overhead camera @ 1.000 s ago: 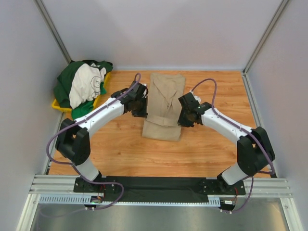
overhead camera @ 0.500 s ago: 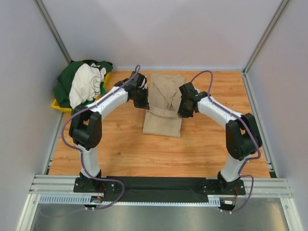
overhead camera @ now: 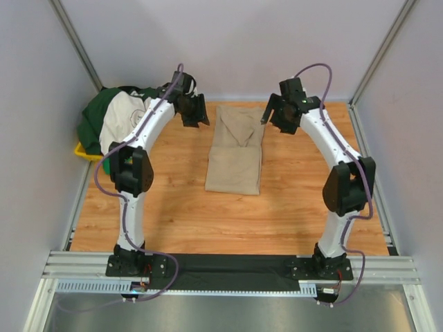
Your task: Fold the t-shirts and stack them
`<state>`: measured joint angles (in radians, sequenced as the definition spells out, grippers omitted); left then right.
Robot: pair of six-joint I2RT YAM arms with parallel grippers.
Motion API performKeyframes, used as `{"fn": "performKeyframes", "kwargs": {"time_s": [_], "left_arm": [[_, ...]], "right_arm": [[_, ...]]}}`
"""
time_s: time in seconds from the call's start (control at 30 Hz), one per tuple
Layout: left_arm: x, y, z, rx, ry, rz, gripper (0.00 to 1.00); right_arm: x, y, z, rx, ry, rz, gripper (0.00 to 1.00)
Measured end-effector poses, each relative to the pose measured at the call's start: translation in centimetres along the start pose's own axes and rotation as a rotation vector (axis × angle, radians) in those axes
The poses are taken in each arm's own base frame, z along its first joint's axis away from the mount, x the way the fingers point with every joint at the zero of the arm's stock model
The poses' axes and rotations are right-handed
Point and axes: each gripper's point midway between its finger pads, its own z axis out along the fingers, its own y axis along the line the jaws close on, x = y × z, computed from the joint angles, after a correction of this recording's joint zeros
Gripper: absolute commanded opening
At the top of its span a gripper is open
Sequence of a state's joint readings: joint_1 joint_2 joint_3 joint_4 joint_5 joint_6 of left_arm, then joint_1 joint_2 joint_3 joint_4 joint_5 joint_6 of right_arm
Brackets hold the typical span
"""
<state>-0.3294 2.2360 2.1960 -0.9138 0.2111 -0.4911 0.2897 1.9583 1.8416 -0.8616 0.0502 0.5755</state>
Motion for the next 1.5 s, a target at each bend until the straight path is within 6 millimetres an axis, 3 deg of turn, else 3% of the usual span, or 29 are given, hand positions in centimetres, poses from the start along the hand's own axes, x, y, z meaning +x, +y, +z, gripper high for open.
{"fn": "performKeyframes", "kwargs": {"time_s": [0.07, 0.1, 0.2, 0.3, 0.4, 0.5, 0.6, 0.7, 0.87, 0.97, 1.23, 1.5], "left_arm": [[0.2, 0.3, -1.9, 0.002, -0.022, 0.003, 0.57], [1.2, 0.5, -3.2, -0.003, -0.014, 0.002, 0.57], [5.8, 1.2, -6.5, 0.003, 0.010, 0.005, 0.57], [11.0, 2.1, -8.3, 0.025, 0.042, 0.006, 0.57], [15.5, 3.4, -7.9, 0.042, 0.081, 0.002, 0.57], [19.6, 4.9, -6.3, 0.042, 0.142, -0.021, 0.57], [22.7, 6.1, -4.8, 0.042, 0.191, -0.054, 0.57], [24.3, 6.3, -4.0, 0.053, 0.206, -0.068, 0.57], [23.4, 5.0, -3.2, 0.102, 0.157, -0.056, 0.57], [23.0, 4.6, -2.6, 0.120, 0.138, -0.052, 0.57], [24.7, 5.1, -0.8, 0.107, 0.178, -0.065, 0.56], [24.1, 4.3, -0.1, 0.141, 0.156, -0.085, 0.54]], "right_arm": [[-0.6, -0.1, -2.6, -0.026, -0.050, 0.005, 0.78], [0.3, -0.3, -3.7, -0.035, -0.051, 0.000, 0.78], [5.5, -0.4, -5.9, -0.076, -0.011, -0.035, 0.77], [12.9, -1.3, -4.8, -0.101, 0.118, -0.070, 0.73], [19.7, -4.0, -2.1, -0.058, 0.280, -0.065, 0.71], [23.0, -6.2, -0.8, -0.014, 0.369, -0.042, 0.70], [23.2, -5.8, -0.1, -0.038, 0.370, -0.027, 0.68], [22.8, -4.6, 1.1, -0.086, 0.348, -0.019, 0.60], [22.9, -3.6, 2.2, -0.129, 0.350, -0.006, 0.28], [22.9, -3.4, 2.6, -0.141, 0.348, -0.003, 0.17], [23.0, -3.3, 2.9, -0.151, 0.345, 0.001, 0.03], [23.0, -3.2, 3.0, -0.161, 0.344, 0.000, 0.00]]}}
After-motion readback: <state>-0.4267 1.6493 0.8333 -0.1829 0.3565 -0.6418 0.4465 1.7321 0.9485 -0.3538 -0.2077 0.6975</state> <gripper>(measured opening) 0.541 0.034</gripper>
